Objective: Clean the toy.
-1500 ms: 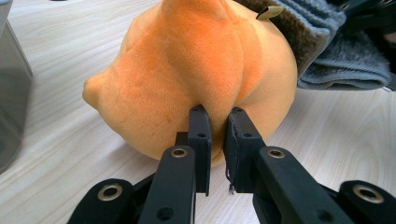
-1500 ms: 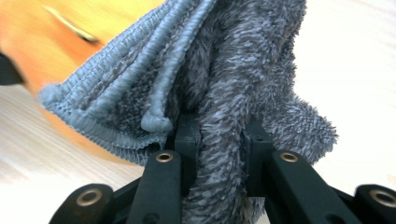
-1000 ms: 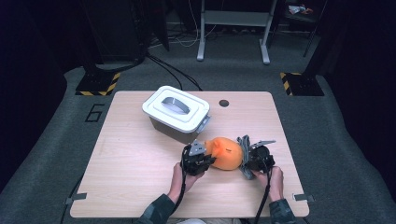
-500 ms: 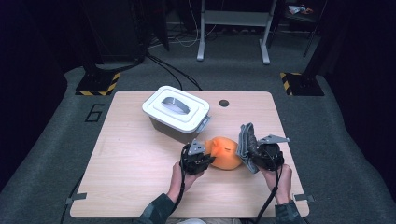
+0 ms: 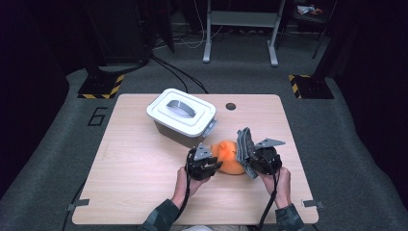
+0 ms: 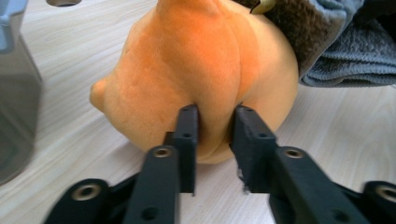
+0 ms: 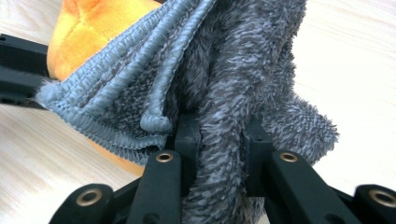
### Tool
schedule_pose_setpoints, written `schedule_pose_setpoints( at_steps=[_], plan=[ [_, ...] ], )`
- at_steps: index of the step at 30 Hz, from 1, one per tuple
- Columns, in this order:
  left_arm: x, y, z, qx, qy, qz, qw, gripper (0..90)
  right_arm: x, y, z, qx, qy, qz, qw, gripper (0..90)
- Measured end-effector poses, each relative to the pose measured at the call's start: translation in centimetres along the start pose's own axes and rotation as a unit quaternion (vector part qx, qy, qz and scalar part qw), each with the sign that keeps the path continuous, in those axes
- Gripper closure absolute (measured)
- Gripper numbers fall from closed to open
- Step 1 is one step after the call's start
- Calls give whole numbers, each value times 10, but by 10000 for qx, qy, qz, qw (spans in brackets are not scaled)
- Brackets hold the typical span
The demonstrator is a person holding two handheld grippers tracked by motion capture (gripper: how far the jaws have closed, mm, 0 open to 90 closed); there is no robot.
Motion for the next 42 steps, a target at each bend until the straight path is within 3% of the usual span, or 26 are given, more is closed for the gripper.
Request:
schedule_pose_setpoints(
  at_steps=[3, 7, 11, 14, 19, 22, 31, 38, 42],
  plan=[
    [0, 0, 3, -144, 125, -91, 9998, 625, -2, -3, -1, 54, 29, 50, 10000, 730],
    [-3, 1, 3, -181, 124, -229, 9995, 518, -3, -5, -2, 28, 16, 70, 10000, 730],
    [-9, -2, 3, -386, 172, -266, 9988, 503, -4, -5, -2, 6, 11, 96, 10000, 729],
    [-13, -4, 4, -468, 211, -329, 9981, 548, -4, -5, -2, 10, 0, 71, 10000, 730],
    [-16, -7, 5, -560, 181, -362, 9976, 746, -5, -5, -2, 12, -41, 114, 9999, 730],
    [-15, -6, 4, -433, 56, -295, 9986, 803, -2, -7, -1, 66, -96, 135, 9998, 729],
    [-6, -8, -3, 27, -174, -46, 9998, 836, 19, -6, -6, 53, -323, 126, 9994, 729],
    [2, -16, -11, 187, -257, 219, 9993, 837, 33, 17, -18, 327, -513, -106, 9981, 729],
    [0, -15, -9, 200, -202, 202, 9994, 836, 26, 30, -21, 524, -397, -129, 9978, 728]
  ],
)
Point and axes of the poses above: each handheld gripper's, and its own axes: x roughly backward along the jaws, z roughly out of its underside, y roughly to its left, the point moved 2 cm from there along -x, roughly forward along the jaws, and after that the axes turned 6 degrees about -y, right-handed, at the moved point
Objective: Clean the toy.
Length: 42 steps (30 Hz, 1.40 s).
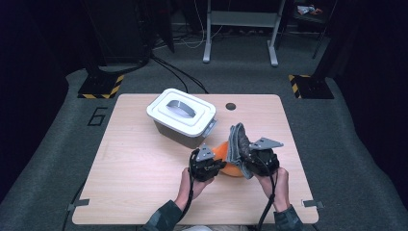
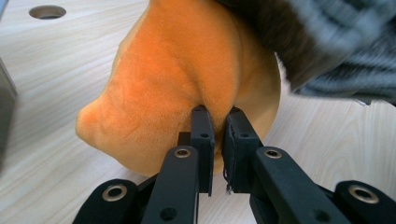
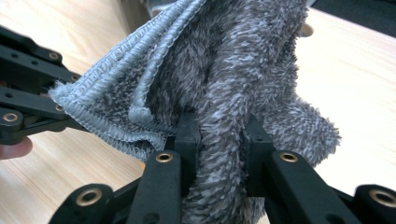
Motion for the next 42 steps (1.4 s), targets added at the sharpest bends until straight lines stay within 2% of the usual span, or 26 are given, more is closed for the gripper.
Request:
schedule_pose_setpoints(
  at_steps=[4, 5, 6, 9, 11, 13, 14, 17, 20, 28, 33, 38, 42],
  plan=[
    [-1, 4, 3, 12, 65, -67, 10000, 832, -11, 2, 1, 64, 49, 27, 10000, 729],
    [-1, 4, 3, -27, 89, -78, 9999, 830, -12, 2, 1, -11, 54, 42, 10000, 729],
    [-1, 4, 3, -37, 86, -100, 9999, 827, -12, 1, 1, 52, 82, 8, 10000, 729],
    [-2, 4, 3, -140, 106, -151, 9997, 822, -13, 2, 1, -9, 95, 45, 9999, 729],
    [-2, 4, 4, -125, 103, -158, 9997, 820, -14, -1, 2, 45, 108, 42, 9999, 728],
    [-3, 5, 5, -114, 112, -173, 9997, 819, -14, -3, 4, -80, 149, 73, 9998, 729],
    [-2, 6, 5, -109, 130, -158, 9997, 818, -15, -5, 5, -22, 149, 45, 9999, 728],
    [-3, 7, 5, -120, 144, -164, 9997, 818, -15, -8, 8, -118, 193, 52, 9997, 728],
    [-3, 8, 5, -137, 157, -169, 9996, 817, -15, -11, 10, -102, 200, 58, 9997, 728],
    [-3, 11, 8, -78, 128, -242, 9996, 817, -18, -22, 20, -265, 377, 174, 9988, 728],
    [-3, 11, 8, -61, 131, -229, 9996, 815, -21, -29, 30, -435, 495, 259, 9975, 728],
    [-3, 11, 8, -74, 134, -223, 9996, 815, -26, -37, 40, -436, 614, 328, 9966, 728],
    [-4, 11, 8, -67, 132, -223, 9996, 815, -32, -43, 47, -560, 795, 392, 9945, 728]
  ],
)
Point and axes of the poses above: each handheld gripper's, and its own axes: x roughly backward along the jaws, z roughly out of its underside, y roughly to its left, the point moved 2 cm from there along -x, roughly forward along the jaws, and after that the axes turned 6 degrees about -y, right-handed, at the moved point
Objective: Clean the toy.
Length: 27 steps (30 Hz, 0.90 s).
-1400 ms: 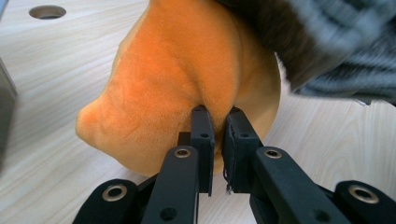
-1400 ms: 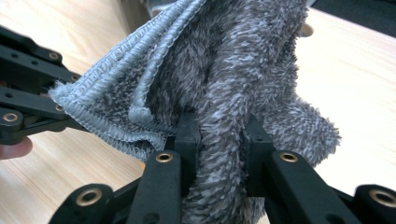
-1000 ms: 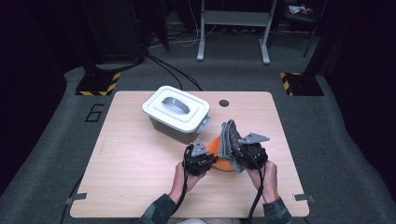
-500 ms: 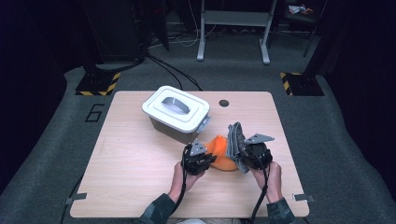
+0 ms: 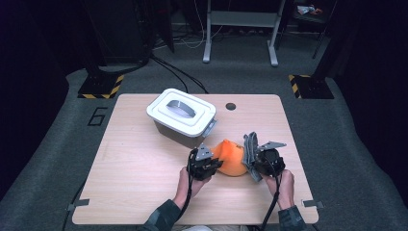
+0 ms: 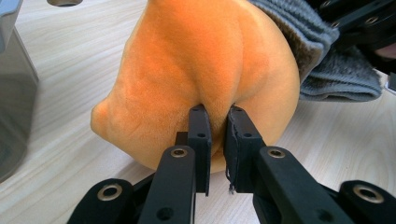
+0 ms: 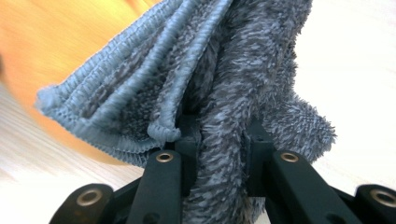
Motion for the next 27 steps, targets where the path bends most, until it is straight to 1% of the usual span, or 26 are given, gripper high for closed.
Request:
schedule_pose_setpoints(
  at_steps=[1, 2, 3, 4, 7, 8, 11, 13, 15, 16, 18, 19, 20, 21, 22, 24, 27],
  plan=[
    [0, 0, 0, -1, 4, 3, 10000, 815, -2, -1, 2, -49, 73, 0, 10000, 728],
    [0, 0, 0, -3, 7, 1, 10000, 815, -5, -3, 4, -46, 97, 21, 9999, 728],
    [0, 0, 0, -1, 9, 3, 10000, 816, -7, -3, 6, -122, 152, 13, 9998, 728],
    [0, 0, 0, -5, 15, 2, 10000, 815, -10, -5, 7, -100, 205, 12, 9997, 728],
    [0, 0, 0, -4, 15, -6, 10000, 815, -20, -9, 14, -137, 348, -11, 9993, 728],
    [0, 0, 0, -1, 13, -9, 10000, 815, -24, -8, 16, -239, 425, -14, 9988, 727],
    [-1, 0, 0, -14, -4, -15, 10000, 816, -34, -10, 21, -244, 571, -88, 9980, 728],
    [-1, 0, 0, -13, -19, -19, 10000, 816, -33, -9, 20, -283, 602, -65, 9978, 728],
    [-1, 2, -1, -50, 22, -51, 10000, 816, -29, -13, 18, -181, 510, -16, 9985, 731],
    [-1, 2, 0, -11, 45, -36, 10000, 816, -24, -14, 16, -218, 453, 17, 9987, 731],
    [-1, 2, 0, -18, 34, -42, 10000, 816, -14, -18, 12, -220, 262, 97, 9994, 731],
    [-1, 2, 0, -9, 29, -34, 10000, 816, -7, -19, 9, -235, 132, 108, 9996, 732],
    [-1, 2, 0, -23, 29, -43, 10000, 816, 0, -18, 6, -308, 39, 112, 9995, 731],
    [-1, 1, 0, -29, 20, -45, 10000, 816, 6, -18, 2, -275, -76, 108, 9995, 731],
    [-2, 1, -1, -36, 16, -45, 10000, 816, 13, -16, -2, -230, -214, 78, 9995, 731],
    [-2, 0, -1, -43, 11, -44, 10000, 816, 26, -10, -11, -131, -407, 73, 9991, 730],
    [-2, 0, -1, -58, 8, -46, 10000, 815, 41, 5, -24, 117, -660, -86, 9977, 729]
  ],
)
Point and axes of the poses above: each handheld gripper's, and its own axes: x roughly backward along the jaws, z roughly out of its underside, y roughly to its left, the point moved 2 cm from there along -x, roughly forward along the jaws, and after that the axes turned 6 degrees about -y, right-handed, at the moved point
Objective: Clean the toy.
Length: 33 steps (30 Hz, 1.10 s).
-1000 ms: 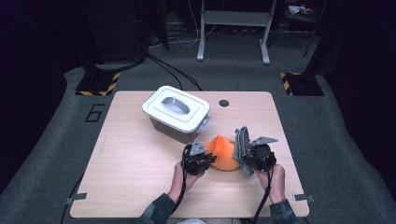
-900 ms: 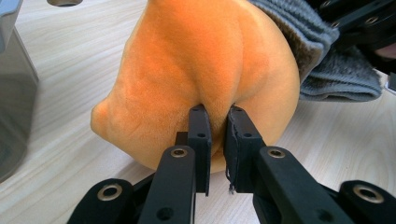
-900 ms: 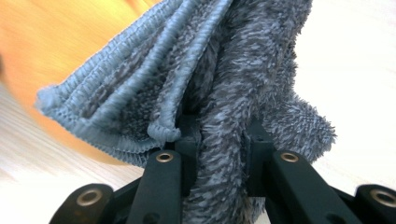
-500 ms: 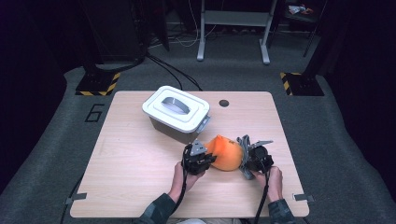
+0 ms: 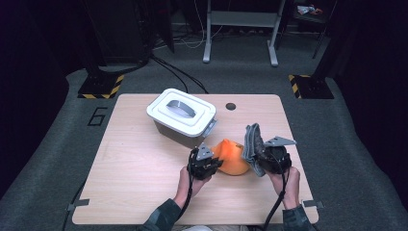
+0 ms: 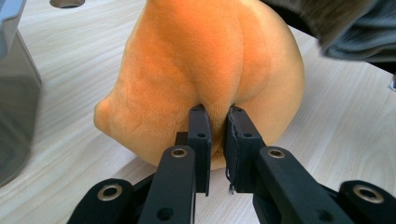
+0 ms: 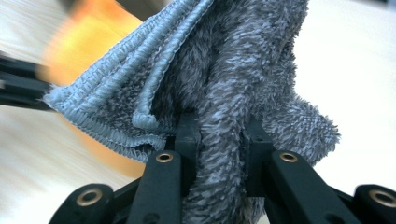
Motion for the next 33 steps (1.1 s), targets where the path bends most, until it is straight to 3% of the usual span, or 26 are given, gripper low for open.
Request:
schedule_pose_setpoints(
  at_steps=[3, 5, 8, 10, 33],
  plan=[
    [0, -1, 0, -8, -6, 7, 10000, 816, 4, 17, -11, 309, -160, -224, 9991, 728],
    [0, -1, 0, -11, -6, 7, 10000, 815, 2, 29, -16, 375, -205, -346, 9985, 727],
    [0, -1, 0, -35, -5, 14, 10000, 815, -7, 41, -18, 549, -135, -474, 9973, 725],
    [0, -1, 0, -20, 1, -9, 10000, 815, -16, 45, -16, 609, 61, -445, 9971, 723],
    [-1, -1, 0, 17, -26, 7, 10000, 814, -22, 14, 4, 241, 291, -97, 9992, 724]
  ],
)
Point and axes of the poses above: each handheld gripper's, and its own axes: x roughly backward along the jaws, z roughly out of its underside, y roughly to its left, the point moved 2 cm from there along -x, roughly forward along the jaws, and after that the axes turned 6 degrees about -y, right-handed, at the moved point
